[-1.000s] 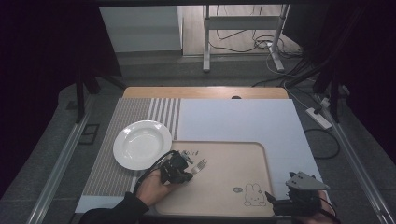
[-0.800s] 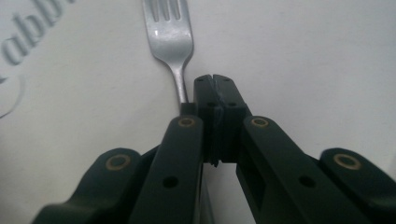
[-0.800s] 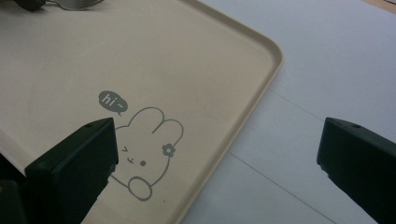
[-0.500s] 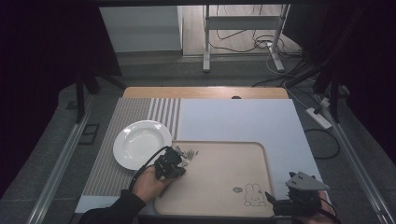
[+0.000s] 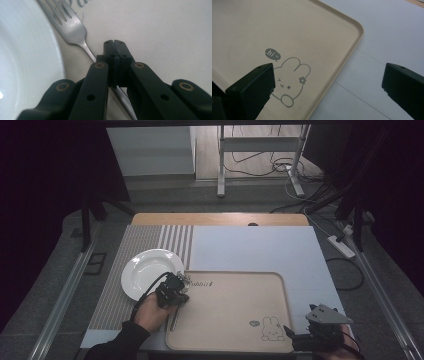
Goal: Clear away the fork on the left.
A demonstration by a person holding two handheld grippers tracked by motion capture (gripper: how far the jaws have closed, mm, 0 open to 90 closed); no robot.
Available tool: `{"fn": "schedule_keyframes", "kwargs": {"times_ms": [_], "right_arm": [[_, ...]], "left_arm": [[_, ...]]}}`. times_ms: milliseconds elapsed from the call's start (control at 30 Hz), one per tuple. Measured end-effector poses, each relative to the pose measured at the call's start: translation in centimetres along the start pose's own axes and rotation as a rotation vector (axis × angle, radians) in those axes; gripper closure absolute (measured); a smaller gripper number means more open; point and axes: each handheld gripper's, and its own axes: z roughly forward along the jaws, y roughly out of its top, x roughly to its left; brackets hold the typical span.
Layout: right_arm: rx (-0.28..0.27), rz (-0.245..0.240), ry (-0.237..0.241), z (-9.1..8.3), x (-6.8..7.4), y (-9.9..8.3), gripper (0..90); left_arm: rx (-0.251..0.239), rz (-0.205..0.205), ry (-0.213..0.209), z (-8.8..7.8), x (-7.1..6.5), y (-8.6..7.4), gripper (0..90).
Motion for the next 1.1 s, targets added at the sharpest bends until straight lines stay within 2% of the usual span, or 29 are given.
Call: {"fn": "schedule_keyframes", "kwargs": {"times_ms": [133, 267, 367, 633, 700, 767, 867, 933, 1100], "right_arm": [[0.000, -0.002, 0.001, 0.0, 0.0, 0.0, 0.0], [0.001, -0.003, -0.002, 0.0, 0.0, 0.0, 0.0], [0.000, -0.002, 0.001, 0.0, 0.0, 0.0, 0.0], [0.000, -0.002, 0.001, 0.0, 0.0, 0.0, 0.0], [0.000, -0.003, 0.001, 0.0, 0.0, 0.0, 0.0], [0.000, -0.003, 0.001, 0.0, 0.0, 0.0, 0.0], [0.000, -0.002, 0.001, 0.0, 0.0, 0.0, 0.0], [0.000, -0.003, 0.000, 0.0, 0.0, 0.0, 0.0], [-0.001, -0.002, 0.000, 0.0, 0.0, 0.0, 0.0]], "left_arm": [[-0.004, -0.020, 0.002, -0.1, 0.4, -0.2, 87.9], [-0.011, -0.016, 0.003, -0.2, 0.4, -0.2, 86.2], [-0.042, -0.006, -0.014, -0.5, 0.1, -0.2, 76.5], [-0.104, 0.064, -0.022, -1.5, -0.9, -0.4, 67.5], [-0.116, 0.087, -0.002, -1.8, -1.2, -0.4, 58.1], [-0.133, 0.094, 0.008, -2.0, -1.3, -0.5, 55.4], [-0.154, 0.101, 0.001, -2.3, -1.3, -0.7, 48.3], [-0.166, 0.095, -0.005, -2.4, -1.2, -0.7, 41.9], [-0.185, 0.089, -0.012, -2.6, -0.9, -1.0, 35.0]]}}
